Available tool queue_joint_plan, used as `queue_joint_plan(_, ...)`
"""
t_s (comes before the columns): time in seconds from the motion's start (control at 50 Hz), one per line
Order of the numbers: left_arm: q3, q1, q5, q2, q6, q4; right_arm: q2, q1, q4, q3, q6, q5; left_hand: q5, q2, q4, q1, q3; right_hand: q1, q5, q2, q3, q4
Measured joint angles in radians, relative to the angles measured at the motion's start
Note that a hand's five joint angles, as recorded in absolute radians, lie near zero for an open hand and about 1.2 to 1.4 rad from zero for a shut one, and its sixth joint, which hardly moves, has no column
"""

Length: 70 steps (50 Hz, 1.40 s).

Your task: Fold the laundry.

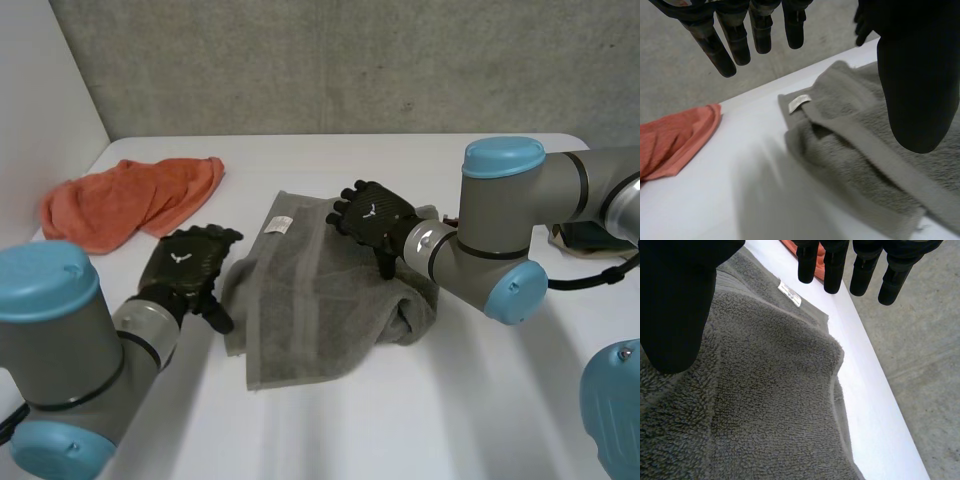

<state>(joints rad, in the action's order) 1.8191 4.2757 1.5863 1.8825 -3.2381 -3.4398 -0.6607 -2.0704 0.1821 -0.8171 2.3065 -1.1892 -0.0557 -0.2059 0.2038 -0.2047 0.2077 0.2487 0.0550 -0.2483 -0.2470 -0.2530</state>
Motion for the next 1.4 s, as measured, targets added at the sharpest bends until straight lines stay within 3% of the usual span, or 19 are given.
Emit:
queue_joint_plan(0.16, -0.028, 0.094, -0.037, 0.0, -0.013, 0.071, -0.033, 0.008, -0.014, -0.017, 0.012, 0.006, -0.002, -0.005, 0.006, -0.007, 0.005, 0.064, 0.097, -0.065, -0.074, -0.064)
queue_joint_plan(0.36, -0.043, 0.242, -0.206, -0.093, -0.015, 0.195, -0.048, -0.046, 0.077, 0.078, 0.118, 0.117, -0.203, -0.221, 0.228, -0.225, 0.22, 0.279, 0.304, -0.278, -0.282, -0.278)
queue_joint_plan(0.46, -0.046, 0.318, -0.288, -0.143, -0.014, 0.253, 0.017, -0.115, 0.169, 0.171, 0.13, 0.17, -0.211, -0.228, 0.235, -0.229, 0.228, 0.283, 0.313, -0.282, -0.288, -0.282)
queue_joint_plan(0.58, -0.044, 0.376, -0.344, -0.168, -0.012, 0.284, 0.143, -0.186, 0.23, 0.303, 0.077, 0.15, -0.191, -0.219, 0.219, -0.223, 0.219, 0.316, 0.339, -0.314, -0.321, -0.312)
queue_joint_plan(0.76, -0.043, 0.383, -0.345, -0.17, -0.009, 0.283, 0.283, -0.236, 0.24, 0.452, 0.019, 0.075, -0.161, -0.195, 0.192, -0.2, 0.194, 0.362, 0.385, -0.362, -0.369, -0.359)
queue_joint_plan(0.8, -0.044, 0.38, -0.341, -0.169, -0.009, 0.281, 0.302, -0.245, 0.236, 0.471, 0.015, 0.068, -0.139, -0.175, 0.172, -0.185, 0.174, 0.463, 0.477, -0.469, -0.467, -0.46)
queue_joint_plan(0.86, -0.046, 0.374, -0.334, -0.168, -0.01, 0.277, 0.299, -0.251, 0.219, 0.477, 0.021, 0.064, -0.097, -0.133, 0.131, -0.138, 0.131, 0.824, 0.839, -0.847, -0.83, -0.825)
queue_joint_plan(0.94, -0.051, 0.365, -0.323, -0.167, -0.011, 0.273, 0.279, -0.251, 0.194, 0.463, 0.039, 0.056, -0.084, -0.121, 0.118, -0.125, 0.118, 0.865, 0.927, -0.925, -0.929, -0.933)
queue_joint_plan(1.2, -0.053, 0.347, -0.291, -0.178, -0.015, 0.276, 0.151, -0.2, 0.153, 0.386, 0.11, 0.03, -0.006, -0.04, 0.037, -0.041, 0.037, 0.865, 0.927, -0.925, -0.929, -0.938)
queue_joint_plan(1.4, -0.074, 0.291, -0.287, -0.153, -0.064, 0.269, -0.125, -0.06, 0.15, 0.228, 0.302, 0.001, 0.001, 0.001, -0.003, 0.0, 0.0, 0.865, 0.927, -0.925, -0.929, -0.938)
